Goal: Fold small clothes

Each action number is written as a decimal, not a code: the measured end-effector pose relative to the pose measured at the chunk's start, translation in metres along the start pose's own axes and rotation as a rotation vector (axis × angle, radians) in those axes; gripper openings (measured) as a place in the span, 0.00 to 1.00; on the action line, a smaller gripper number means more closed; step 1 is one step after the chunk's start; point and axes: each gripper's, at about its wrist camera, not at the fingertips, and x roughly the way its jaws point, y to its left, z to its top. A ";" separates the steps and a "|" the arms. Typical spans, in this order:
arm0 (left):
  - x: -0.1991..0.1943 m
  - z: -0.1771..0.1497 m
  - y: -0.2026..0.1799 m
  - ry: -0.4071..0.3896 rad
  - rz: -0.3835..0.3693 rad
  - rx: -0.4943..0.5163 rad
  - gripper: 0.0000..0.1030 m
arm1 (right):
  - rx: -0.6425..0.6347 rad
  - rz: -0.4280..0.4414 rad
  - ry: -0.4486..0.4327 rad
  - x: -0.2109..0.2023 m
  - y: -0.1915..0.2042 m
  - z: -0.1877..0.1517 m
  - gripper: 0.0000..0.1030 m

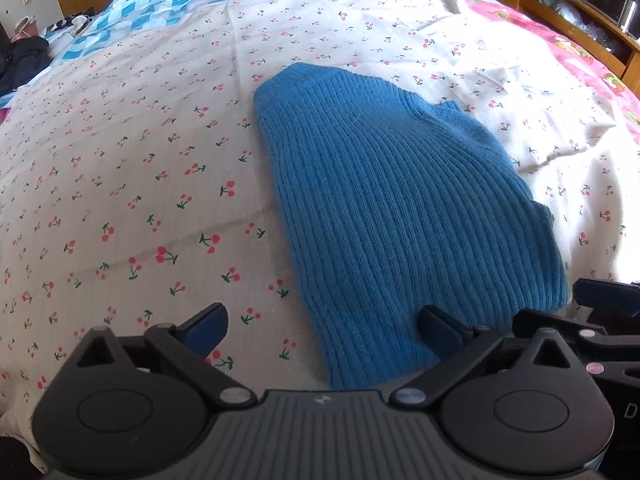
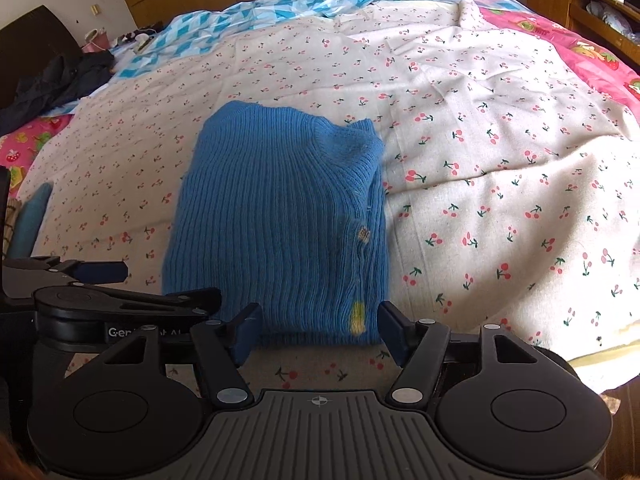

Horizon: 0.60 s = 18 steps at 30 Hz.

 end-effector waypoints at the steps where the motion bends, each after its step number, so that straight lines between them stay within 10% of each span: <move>1: -0.001 -0.002 0.001 0.002 -0.004 -0.007 1.00 | -0.006 -0.015 0.000 -0.001 0.002 -0.002 0.63; 18: -0.022 -0.023 -0.006 -0.017 0.105 0.048 1.00 | 0.041 -0.042 -0.028 -0.011 0.011 -0.020 0.66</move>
